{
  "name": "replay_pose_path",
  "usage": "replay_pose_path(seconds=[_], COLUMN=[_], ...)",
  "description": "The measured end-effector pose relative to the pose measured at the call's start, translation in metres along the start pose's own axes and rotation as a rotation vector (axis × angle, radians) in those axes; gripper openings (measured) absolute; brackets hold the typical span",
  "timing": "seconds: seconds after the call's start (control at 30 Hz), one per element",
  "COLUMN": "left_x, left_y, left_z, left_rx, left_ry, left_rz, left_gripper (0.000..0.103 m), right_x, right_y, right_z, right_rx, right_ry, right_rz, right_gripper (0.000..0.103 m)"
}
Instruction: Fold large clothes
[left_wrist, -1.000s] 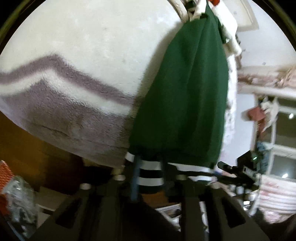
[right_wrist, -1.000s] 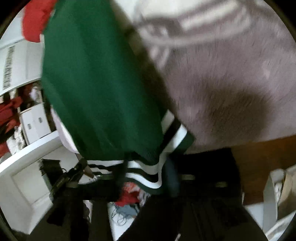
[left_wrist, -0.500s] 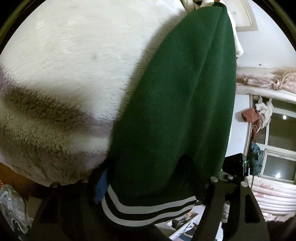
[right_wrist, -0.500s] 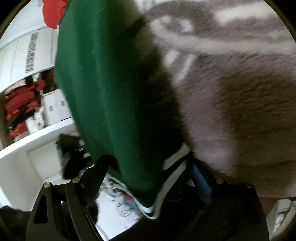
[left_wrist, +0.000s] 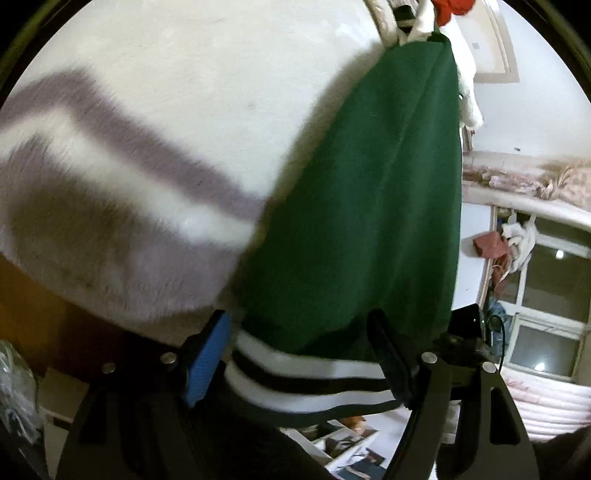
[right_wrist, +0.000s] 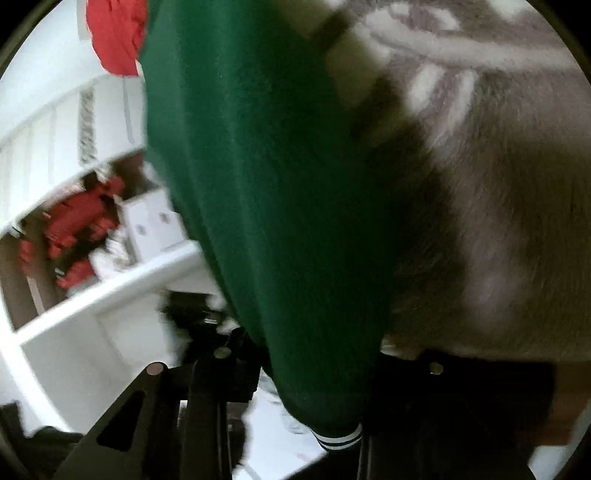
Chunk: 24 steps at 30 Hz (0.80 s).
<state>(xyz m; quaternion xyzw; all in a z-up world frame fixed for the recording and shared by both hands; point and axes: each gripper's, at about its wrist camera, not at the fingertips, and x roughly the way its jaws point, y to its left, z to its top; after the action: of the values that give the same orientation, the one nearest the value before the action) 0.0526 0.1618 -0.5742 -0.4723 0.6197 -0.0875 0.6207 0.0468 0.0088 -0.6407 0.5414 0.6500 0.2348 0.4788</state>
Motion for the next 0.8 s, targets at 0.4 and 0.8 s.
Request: replay_pose_path(seconds=[0.4,0.8], left_x=[0.052,0.006], left_y=[-0.013,-0.071], left_z=[0.012,-0.006], left_rx=[0.046,0.094], left_ry=[0.017,-0.124], left_rz=[-0.033,-0.058], left_gripper=[0.092,0.032], right_x=[0.043,0.092], right_y=[-0.005,0.041], right_z=[0.026,0.008], right_rx=[-0.04,0.001], right_ry=[0.061,0.018], right_rz=[-0.191,-0.099], right_gripper=[0.071,0.033])
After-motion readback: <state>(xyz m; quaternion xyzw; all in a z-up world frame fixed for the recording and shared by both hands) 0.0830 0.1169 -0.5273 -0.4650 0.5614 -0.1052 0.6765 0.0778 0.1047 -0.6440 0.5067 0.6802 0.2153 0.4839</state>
